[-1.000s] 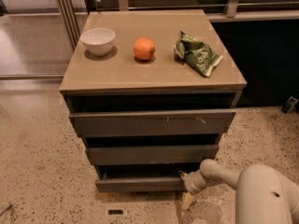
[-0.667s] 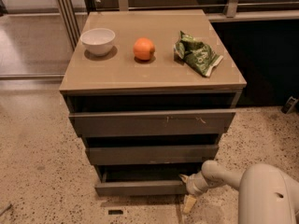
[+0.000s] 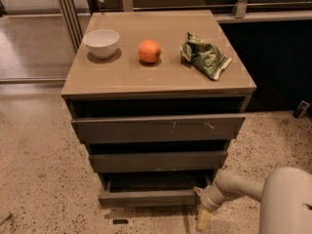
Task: Open bottom drawer
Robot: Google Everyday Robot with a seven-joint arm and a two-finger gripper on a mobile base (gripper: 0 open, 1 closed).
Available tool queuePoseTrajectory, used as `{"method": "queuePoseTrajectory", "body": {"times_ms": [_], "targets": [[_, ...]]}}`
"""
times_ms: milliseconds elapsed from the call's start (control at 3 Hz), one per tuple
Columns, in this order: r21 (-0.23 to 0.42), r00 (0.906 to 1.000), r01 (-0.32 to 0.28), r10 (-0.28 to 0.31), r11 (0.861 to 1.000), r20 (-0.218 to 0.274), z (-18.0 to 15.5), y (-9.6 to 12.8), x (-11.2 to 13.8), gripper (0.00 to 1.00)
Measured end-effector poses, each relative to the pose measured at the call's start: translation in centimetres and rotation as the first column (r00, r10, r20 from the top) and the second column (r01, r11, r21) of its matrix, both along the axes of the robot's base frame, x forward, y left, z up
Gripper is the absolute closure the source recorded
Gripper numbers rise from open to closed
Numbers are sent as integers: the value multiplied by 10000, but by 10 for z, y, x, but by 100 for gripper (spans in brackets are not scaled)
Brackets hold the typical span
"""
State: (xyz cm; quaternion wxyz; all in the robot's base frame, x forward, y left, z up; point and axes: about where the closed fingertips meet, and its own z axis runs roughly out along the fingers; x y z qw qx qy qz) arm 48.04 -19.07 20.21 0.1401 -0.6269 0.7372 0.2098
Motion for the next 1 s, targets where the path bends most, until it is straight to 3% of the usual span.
{"method": "queuePoseTrajectory", "body": {"times_ms": [333, 667, 1000], "targets": [[-229, 9977, 60, -75, 9997, -671, 8, -4, -20, 0], [-350, 9862, 109, -165, 9993, -1645, 7, -6, -38, 0], [-350, 9862, 109, -165, 9993, -1645, 7, -6, -38, 0]]}}
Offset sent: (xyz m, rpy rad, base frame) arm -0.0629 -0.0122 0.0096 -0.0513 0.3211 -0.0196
